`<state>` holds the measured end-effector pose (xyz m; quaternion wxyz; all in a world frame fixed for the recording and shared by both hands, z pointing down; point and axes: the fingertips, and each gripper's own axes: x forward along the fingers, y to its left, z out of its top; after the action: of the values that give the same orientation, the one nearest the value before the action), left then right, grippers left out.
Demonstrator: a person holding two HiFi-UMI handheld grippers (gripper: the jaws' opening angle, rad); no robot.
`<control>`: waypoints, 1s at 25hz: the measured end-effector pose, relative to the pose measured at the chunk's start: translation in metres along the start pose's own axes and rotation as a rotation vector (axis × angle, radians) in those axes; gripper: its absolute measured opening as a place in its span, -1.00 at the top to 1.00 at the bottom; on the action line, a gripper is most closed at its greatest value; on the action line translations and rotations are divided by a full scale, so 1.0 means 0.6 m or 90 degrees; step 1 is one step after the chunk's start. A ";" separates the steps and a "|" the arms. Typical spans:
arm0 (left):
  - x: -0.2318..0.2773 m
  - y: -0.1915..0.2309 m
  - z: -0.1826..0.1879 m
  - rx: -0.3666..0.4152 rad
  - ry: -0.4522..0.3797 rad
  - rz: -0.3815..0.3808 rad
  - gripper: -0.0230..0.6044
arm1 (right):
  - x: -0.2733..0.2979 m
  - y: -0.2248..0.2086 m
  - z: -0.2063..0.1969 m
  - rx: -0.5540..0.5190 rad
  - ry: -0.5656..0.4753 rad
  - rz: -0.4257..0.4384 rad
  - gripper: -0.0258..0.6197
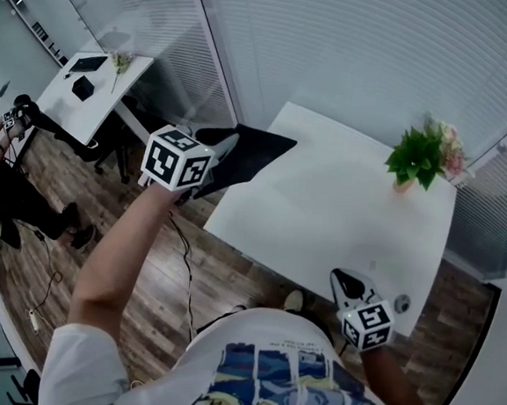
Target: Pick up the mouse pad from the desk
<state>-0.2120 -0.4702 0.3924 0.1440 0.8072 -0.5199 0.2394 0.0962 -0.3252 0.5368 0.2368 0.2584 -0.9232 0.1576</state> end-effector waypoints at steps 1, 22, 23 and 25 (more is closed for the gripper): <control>-0.017 0.007 0.007 0.002 -0.005 0.002 0.84 | 0.002 0.006 0.003 -0.002 -0.002 0.000 0.89; -0.274 0.077 0.067 0.038 -0.088 -0.005 0.84 | 0.042 0.166 0.016 -0.014 -0.016 -0.023 0.91; -0.286 0.077 0.068 0.041 -0.093 -0.007 0.84 | 0.042 0.175 0.015 -0.015 -0.015 -0.026 0.91; -0.310 0.076 0.070 0.044 -0.102 -0.011 0.84 | 0.042 0.193 0.014 -0.016 -0.015 -0.030 0.91</control>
<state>-0.3078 -0.3661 0.2566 0.0759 0.8329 -0.5140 0.1907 0.0103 -0.2443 0.5237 0.2328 0.2788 -0.9215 0.1376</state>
